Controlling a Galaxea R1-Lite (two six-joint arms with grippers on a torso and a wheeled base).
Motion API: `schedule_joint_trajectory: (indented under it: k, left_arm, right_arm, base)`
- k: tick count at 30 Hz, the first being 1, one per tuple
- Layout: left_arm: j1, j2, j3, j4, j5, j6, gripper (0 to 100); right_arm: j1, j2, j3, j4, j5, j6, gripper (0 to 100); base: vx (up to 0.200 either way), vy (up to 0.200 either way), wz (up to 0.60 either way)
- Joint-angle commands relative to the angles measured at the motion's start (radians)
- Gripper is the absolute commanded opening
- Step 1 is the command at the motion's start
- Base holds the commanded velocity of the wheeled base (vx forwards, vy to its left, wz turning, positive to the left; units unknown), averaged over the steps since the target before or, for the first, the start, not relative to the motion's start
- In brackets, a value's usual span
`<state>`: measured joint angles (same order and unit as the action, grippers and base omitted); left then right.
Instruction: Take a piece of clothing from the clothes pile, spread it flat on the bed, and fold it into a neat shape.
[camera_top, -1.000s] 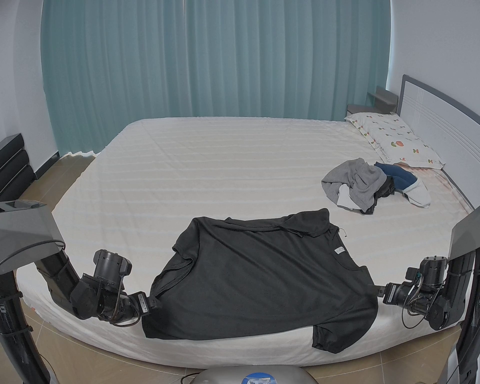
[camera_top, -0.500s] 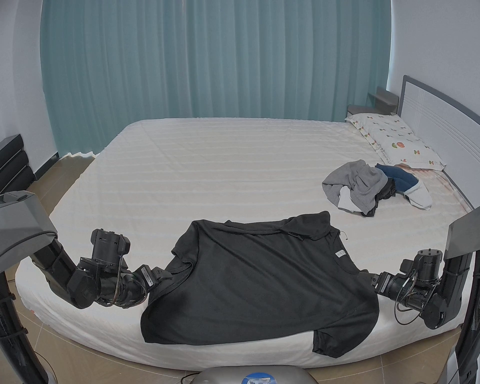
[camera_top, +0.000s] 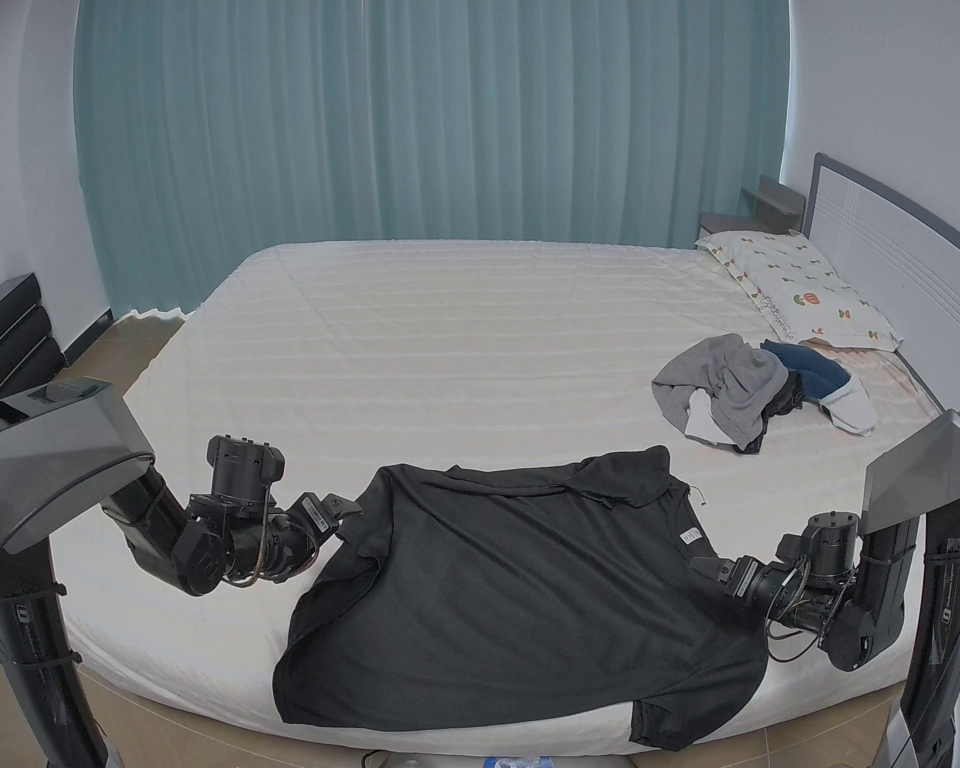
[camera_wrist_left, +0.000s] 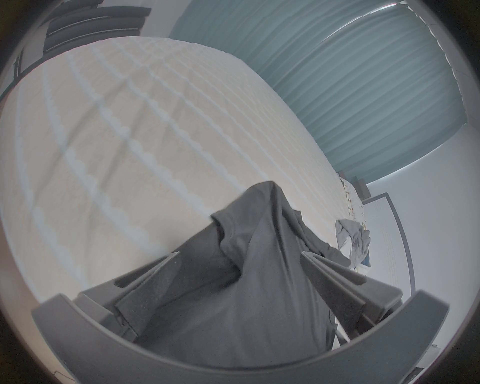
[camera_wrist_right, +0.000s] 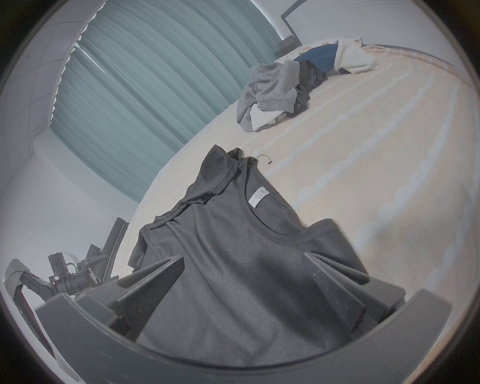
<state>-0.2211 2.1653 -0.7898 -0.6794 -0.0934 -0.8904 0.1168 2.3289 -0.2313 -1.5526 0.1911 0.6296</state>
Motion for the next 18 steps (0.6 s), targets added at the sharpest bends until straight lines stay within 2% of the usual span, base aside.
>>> schedule_joint_trajectory:
  k: [1,7,18]
  left_arm:
    - [-0.006,0.126,-0.112,-0.003,0.034,0.004,100]
    - [-0.004,0.192,-0.212,0.004,0.067,0.007,100]
    - [-0.015,0.232,-0.241,0.004,0.073,0.077,100]
  right_arm:
    - [0.007,0.026,-0.008,-0.011,0.001,0.022,100]
    - [0.006,0.013,-0.01,-0.011,-0.001,0.024,100]
    - [0.003,0.013,-0.014,-0.011,-0.001,0.024,100]
  base:
    - [0.0,0.0,0.0]
    - [0.0,0.0,0.0]
    - [0.0,0.0,0.0]
